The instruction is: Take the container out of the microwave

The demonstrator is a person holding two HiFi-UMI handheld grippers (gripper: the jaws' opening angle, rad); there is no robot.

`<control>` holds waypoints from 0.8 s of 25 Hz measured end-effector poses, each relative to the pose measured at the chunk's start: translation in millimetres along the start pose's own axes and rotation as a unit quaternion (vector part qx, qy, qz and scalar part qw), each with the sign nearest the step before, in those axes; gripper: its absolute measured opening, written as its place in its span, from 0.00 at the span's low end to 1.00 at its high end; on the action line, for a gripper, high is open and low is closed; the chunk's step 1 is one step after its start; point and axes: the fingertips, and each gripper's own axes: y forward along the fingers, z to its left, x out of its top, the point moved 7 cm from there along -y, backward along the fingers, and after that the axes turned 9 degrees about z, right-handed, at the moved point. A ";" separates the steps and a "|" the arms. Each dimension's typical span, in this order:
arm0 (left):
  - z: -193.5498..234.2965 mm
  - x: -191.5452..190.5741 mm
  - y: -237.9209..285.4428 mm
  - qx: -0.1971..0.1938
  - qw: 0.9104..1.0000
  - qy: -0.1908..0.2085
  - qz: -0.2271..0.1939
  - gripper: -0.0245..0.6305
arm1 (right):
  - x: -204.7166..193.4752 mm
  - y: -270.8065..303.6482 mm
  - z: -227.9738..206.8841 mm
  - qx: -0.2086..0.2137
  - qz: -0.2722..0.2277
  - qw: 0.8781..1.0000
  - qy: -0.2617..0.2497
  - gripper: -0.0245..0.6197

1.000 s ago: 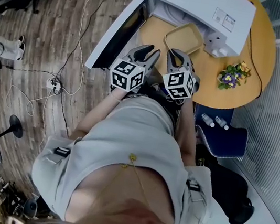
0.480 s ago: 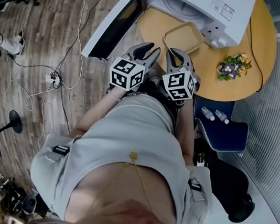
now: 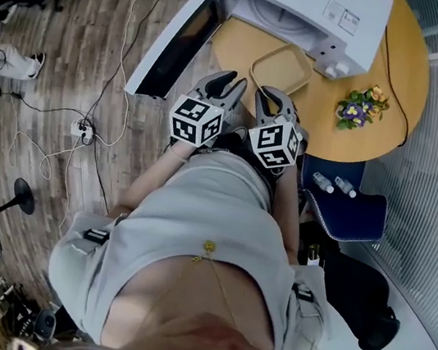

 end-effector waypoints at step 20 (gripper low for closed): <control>8.0 2.8 3.8 -0.006 1.000 0.001 0.009 0.23 | -3.6 -0.3 9.0 0.009 0.017 1.000 0.025 0.09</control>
